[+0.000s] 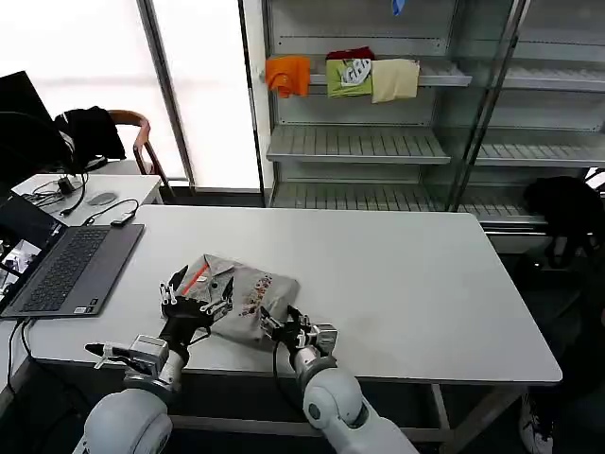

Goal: Fold and organize the clothes.

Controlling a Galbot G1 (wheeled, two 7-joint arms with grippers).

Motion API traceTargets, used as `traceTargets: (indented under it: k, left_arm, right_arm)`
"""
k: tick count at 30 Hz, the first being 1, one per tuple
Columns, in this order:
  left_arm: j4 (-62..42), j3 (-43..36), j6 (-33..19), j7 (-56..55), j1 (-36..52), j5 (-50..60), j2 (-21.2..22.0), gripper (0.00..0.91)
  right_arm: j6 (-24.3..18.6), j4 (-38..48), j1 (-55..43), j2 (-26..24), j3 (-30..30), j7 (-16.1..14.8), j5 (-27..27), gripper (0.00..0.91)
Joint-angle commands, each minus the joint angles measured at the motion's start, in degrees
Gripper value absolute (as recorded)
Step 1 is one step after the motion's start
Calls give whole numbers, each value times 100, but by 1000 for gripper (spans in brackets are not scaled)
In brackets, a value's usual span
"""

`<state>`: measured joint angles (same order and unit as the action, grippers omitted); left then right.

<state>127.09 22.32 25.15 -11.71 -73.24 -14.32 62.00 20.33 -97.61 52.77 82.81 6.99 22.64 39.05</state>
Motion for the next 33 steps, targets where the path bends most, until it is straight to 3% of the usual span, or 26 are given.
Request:
traceTargets:
  k: [1, 16, 24, 33]
  left_arm:
    - [5, -5, -8, 20, -24, 21, 22, 907]
    - [11, -59, -23, 100, -3, 8, 47, 907]
    - [35, -23, -34, 98, -44, 0, 47, 907]
    - [-3, -125, -33, 96, 11, 13, 81, 907]
  right_arm:
    - [-176, 259, -69, 212, 32, 209, 113, 0]
    - [-270, 128, -121, 91, -180, 226, 64, 0]
    - [-311, 26, -235, -496, -623, 128, 73, 0]
    - [-400, 125, -142, -1125, -1242, -195, 64, 0]
